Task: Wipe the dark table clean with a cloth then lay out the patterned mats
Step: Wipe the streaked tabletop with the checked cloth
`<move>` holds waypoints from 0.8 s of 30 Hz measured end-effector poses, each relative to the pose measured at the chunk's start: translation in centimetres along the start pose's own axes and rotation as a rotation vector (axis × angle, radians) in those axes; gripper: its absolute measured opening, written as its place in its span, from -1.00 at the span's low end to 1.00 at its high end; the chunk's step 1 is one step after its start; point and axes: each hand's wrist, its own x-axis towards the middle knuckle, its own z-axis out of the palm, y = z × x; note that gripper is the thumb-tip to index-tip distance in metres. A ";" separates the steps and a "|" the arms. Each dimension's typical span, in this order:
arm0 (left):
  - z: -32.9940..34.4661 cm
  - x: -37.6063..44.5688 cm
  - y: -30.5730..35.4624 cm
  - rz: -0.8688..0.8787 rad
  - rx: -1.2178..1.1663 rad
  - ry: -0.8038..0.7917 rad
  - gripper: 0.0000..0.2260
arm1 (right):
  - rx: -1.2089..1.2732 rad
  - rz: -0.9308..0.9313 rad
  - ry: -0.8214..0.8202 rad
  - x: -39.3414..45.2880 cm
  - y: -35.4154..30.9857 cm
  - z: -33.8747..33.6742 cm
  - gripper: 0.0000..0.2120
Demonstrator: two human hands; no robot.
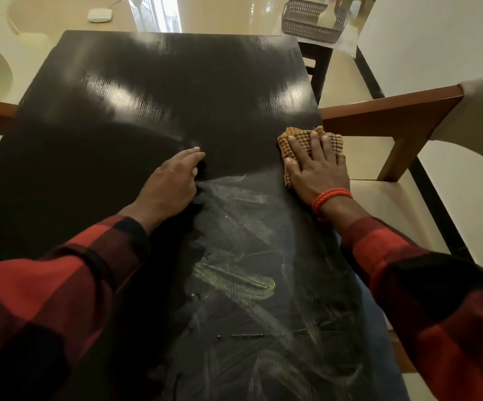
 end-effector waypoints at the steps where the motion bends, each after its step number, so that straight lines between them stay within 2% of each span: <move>1: -0.1 -0.3 -0.1 0.011 -0.009 0.008 -0.59 | -0.009 -0.003 0.003 -0.5 -0.8 0.1 -0.45; 10: -1.9 -2.8 -2.1 -0.042 -0.035 0.096 -0.59 | 0.004 -0.299 0.011 -5.2 -16.6 1.9 -0.47; 13: -1.9 -3.9 -2.5 -0.034 -0.045 0.105 -0.59 | 0.037 -0.354 -0.022 -6.6 -19.7 2.5 -0.46; 18: -1.4 -4.5 -1.8 -0.039 -0.022 0.080 -0.60 | 0.076 -0.312 0.001 -6.8 -18.6 2.4 -0.48; 24: -0.4 -5.1 -0.9 -0.045 0.030 0.006 -0.59 | 0.053 -0.104 0.054 -6.7 -11.8 1.4 -0.47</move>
